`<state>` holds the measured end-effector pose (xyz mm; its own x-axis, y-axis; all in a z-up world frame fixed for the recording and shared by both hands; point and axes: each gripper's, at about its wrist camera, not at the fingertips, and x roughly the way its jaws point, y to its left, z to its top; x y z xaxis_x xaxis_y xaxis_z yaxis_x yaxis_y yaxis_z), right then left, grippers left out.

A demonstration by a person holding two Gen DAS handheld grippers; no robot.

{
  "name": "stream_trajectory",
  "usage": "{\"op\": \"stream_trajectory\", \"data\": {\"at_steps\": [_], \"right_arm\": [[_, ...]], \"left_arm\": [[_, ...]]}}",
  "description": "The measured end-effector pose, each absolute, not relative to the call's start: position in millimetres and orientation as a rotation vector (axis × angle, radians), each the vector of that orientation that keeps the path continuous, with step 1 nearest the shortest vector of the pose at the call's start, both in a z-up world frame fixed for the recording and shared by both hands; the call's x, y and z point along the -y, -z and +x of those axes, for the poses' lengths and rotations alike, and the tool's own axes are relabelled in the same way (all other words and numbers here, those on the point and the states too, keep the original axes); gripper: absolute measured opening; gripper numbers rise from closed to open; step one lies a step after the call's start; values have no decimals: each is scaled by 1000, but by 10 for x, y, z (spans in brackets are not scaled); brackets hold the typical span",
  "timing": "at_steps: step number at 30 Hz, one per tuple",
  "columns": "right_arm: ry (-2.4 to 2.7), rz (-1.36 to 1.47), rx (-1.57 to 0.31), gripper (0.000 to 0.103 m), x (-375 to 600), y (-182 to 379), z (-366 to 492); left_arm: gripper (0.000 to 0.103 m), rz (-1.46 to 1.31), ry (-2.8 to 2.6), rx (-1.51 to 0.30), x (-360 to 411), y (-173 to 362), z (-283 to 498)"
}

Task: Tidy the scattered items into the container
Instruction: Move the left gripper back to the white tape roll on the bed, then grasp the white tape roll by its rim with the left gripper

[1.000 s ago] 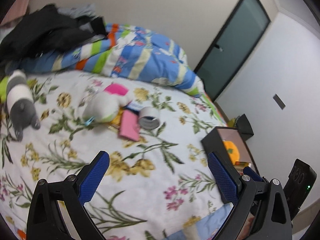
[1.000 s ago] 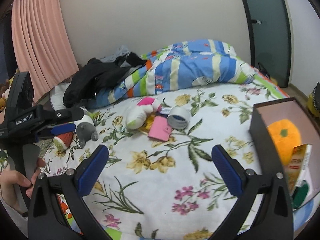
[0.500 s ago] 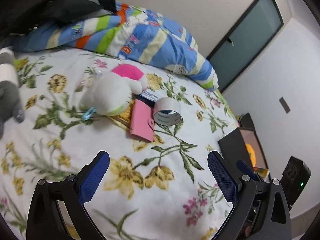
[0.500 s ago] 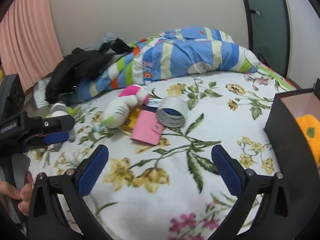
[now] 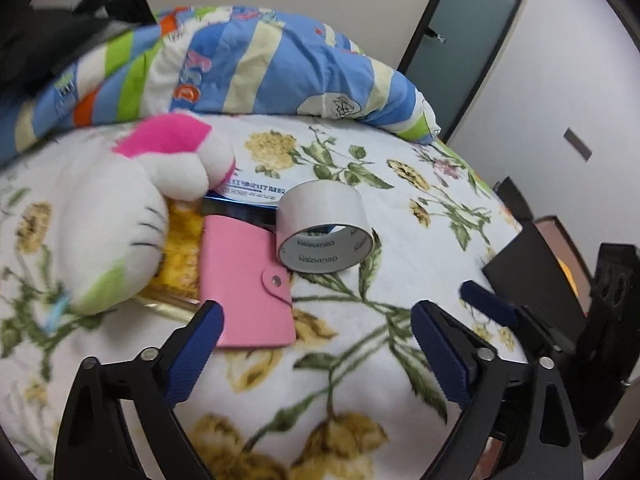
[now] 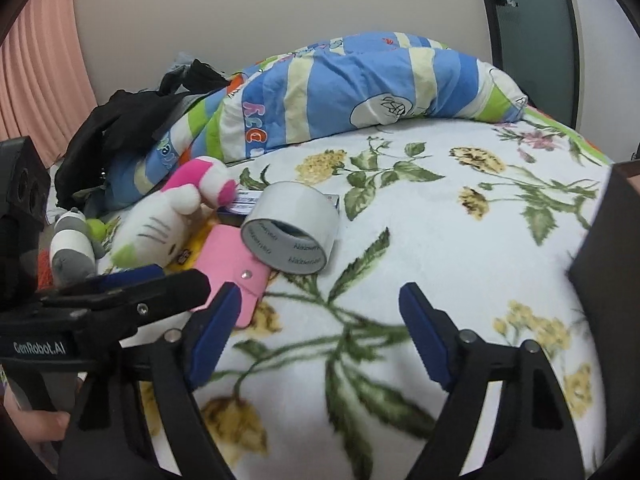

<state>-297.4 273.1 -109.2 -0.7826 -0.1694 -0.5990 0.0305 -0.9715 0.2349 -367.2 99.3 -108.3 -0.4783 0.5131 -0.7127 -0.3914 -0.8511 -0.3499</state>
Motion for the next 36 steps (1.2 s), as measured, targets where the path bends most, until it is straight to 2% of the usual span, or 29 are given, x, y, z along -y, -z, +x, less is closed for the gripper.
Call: {"op": "stream_trajectory", "data": {"at_steps": [3, 5, 7, 11, 14, 15, 18, 22, 23, 26, 27, 28, 29, 36], "right_arm": [[2847, 959, 307, 77, -2734, 1153, -3170], [2849, 951, 278, 72, -2711, 1182, -3285], [2859, 939, 254, 62, -2680, 1215, -3364], [2850, 935, 195, 58, -2585, 1306, -3520], [2835, 938, 184, 48, -2564, 1358, -3605], [2833, 944, 182, 43, -2557, 1373, -3637], [2837, 957, 167, 39, -2538, 1402, -3720], [2852, 974, 148, 26, -2519, 1419, -3815], [2852, 979, 150, 26, -2520, 1425, -3837], [2852, 988, 171, 24, -2545, 1433, -3869], [2858, 984, 172, 18, -2549, 1424, -3858], [2870, 975, 170, 18, -2552, 1408, -3843], [2879, 969, 171, 18, -2555, 1387, -3830], [2899, 902, 211, 18, -2568, 1117, -3670]], "left_arm": [[87, -1183, -2316, 249, -971, 1177, -3824], [68, -1171, -2337, 235, -1008, 1209, -3910], [65, -1169, -2325, 232, -1060, 1261, -3994], [60, -1196, -2319, 207, -1140, 1398, -4162], [50, -1180, -2335, 216, -1152, 1430, -4226], [49, -1177, -2343, 209, -1169, 1433, -4239], [49, -1186, -2345, 207, -1231, 1460, -4311], [37, -1199, -2358, 225, -1279, 1487, -4388], [32, -1206, -2364, 225, -1286, 1501, -4398], [27, -1212, -2379, 237, -1275, 1519, -4419], [25, -1217, -2382, 242, -1264, 1517, -4427], [19, -1219, -2385, 245, -1253, 1514, -4430], [17, -1219, -2384, 250, -1241, 1505, -4425], [17, -1148, -2420, 222, -1255, 1181, -4277]]}}
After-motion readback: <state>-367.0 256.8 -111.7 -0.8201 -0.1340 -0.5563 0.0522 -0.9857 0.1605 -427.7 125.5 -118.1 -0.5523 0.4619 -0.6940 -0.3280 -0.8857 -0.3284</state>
